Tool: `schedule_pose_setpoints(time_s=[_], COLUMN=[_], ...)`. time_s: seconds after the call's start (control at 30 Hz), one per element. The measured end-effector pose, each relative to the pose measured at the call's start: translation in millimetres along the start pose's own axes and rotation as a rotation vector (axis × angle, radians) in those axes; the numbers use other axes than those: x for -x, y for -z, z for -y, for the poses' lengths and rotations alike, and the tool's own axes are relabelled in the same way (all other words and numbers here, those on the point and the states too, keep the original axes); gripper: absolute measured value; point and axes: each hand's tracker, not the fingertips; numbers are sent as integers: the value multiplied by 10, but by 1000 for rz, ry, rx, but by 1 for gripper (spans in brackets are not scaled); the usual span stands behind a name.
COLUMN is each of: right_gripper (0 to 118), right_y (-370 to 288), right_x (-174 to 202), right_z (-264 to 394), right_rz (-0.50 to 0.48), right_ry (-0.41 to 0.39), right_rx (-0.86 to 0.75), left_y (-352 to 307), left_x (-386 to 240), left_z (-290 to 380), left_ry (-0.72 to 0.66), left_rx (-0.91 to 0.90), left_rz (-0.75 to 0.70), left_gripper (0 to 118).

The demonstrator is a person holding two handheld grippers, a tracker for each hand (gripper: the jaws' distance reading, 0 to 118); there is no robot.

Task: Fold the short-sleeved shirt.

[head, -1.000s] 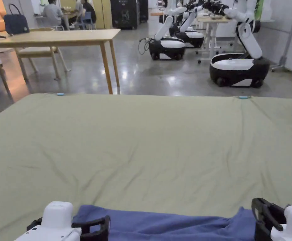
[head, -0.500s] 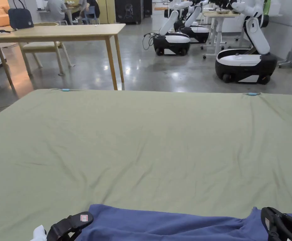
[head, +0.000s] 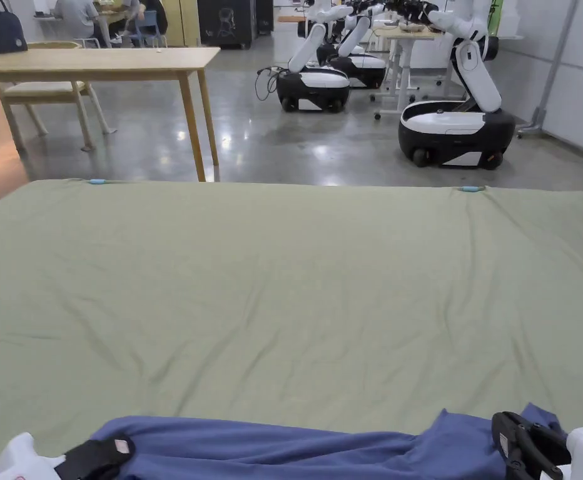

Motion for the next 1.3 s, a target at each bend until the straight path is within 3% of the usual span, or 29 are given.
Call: schedule_pose_setpoints(time_s=[0.1, 0.2, 0.4, 0.5, 0.6, 0.67, 0.7, 0.77, 0.8, 0.93, 1.0, 1.1, 1.13, 1.17, 1.2, 1.3], right_gripper=[7, 7, 7, 7, 7, 7, 7, 7, 7, 7, 7, 7, 7, 7, 7, 7], right_y=[2, 7, -37, -65, -106, -129, -129, -121, -122, -126, -122, -79, -69, -71, -80, -117], right_x=[3, 1, -66, -135, -209, -255, -271, -297, -309, -332, -337, -336, -332, -330, -332, -363], right_z=[2, 13, 33, 68, 126, 162, 174, 181, 187, 198, 221, 265, 273, 279, 285, 295], right_rz=[-8, -11, -8, 1, 9, 1, 0, -1, -1, -16, -25, -36, -39, -40, -42, -39], right_ry=[-1, -8, -18, -10, 3, 17, 18, 14, 16, 41, 52, 70, 74, 78, 81, 83], right_rx=[-3, -2, -2, 8, 17, 19, 21, 33, 33, 28, 26, 33, 40, 45, 44, 43], left_y=[-119, -160, 235, 714, 1102, 1202, 1200, 1078, 978, 589, 578, 776, 850, 944, 1027, 1134], left_x=[-323, -905, -2157, -2388, -2297, -2222, -2214, -2254, -2280, -2259, -2160, -1999, -1942, -1911, -1896, -1866], left_z=[-16, 193, 1257, 1838, 2266, 2351, 2364, 2292, 2196, 1708, 1540, 1396, 1410, 1470, 1560, 1839], left_ry=[184, 466, 1010, 1116, 1226, 1208, 1205, 1171, 1129, 871, 751, 637, 596, 586, 587, 509], left_rx=[-23, -46, 41, 197, 245, 276, 271, 261, 251, 151, 104, 179, 214, 238, 271, 394], left_rz=[-30, -25, 48, 26, -98, -104, -101, -62, -30, 125, 60, 13, -7, -39, -59, 97], left_gripper=[6, 6, 6, 6, 6, 10, 28, 93, 107, 107, 106, 88, 88, 59, 14, 9])
